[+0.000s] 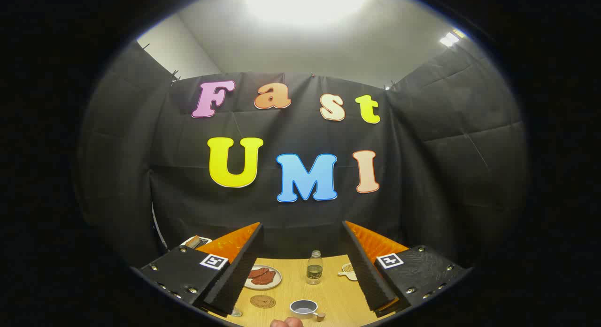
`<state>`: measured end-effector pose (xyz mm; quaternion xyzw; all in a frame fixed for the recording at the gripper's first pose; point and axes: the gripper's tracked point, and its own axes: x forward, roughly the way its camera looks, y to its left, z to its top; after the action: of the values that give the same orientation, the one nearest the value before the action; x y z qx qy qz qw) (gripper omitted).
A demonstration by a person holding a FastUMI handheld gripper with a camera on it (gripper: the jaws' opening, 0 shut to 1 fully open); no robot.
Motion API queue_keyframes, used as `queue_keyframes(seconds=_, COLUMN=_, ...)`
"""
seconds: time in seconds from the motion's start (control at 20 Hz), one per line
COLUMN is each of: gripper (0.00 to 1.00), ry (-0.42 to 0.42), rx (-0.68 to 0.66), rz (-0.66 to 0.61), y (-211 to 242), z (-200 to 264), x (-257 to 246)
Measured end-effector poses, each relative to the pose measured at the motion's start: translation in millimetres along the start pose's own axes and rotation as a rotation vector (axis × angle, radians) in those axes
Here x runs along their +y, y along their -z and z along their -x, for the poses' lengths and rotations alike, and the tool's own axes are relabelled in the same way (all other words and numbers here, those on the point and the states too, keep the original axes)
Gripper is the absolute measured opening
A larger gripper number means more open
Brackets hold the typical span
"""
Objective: Take the bottle from table, then pour the juice into the cup, finally place the bottle on the coaster
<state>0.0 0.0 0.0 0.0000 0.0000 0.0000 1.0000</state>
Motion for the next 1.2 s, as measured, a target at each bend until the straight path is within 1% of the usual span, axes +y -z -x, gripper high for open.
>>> queue_keyframes(seconds=0.15, gripper=0.99, ry=0.000, rx=0.014, rz=-0.014, y=-16.9, z=-6.5, x=4.2)
queue_keyframes(seconds=0.4, gripper=0.99, ry=-0.008, rx=-0.008, rz=-0.026, y=-57.9, z=-15.7, x=13.2)
queue_keyframes(seconds=0.6, gripper=0.99, ry=-0.011, rx=-0.030, rz=-0.050, y=-72.6, z=-19.0, x=15.0)
queue_keyframes(seconds=0.8, gripper=0.99, ry=0.009, rx=-0.047, rz=-0.050, y=-82.4, z=-18.7, x=7.8)
queue_keyframes(seconds=0.95, gripper=0.99, ry=-0.007, rx=-0.050, rz=-0.063, y=-84.3, z=-17.8, x=10.0)
queue_keyframes(seconds=1.1, gripper=0.99, ry=-0.031, rx=-0.049, rz=-0.048, y=-77.5, z=-20.2, x=19.2)
queue_keyframes(seconds=1.2, gripper=0.99, ry=-0.029, rx=-0.049, rz=-0.035, y=-71.4, z=-20.7, x=21.2)
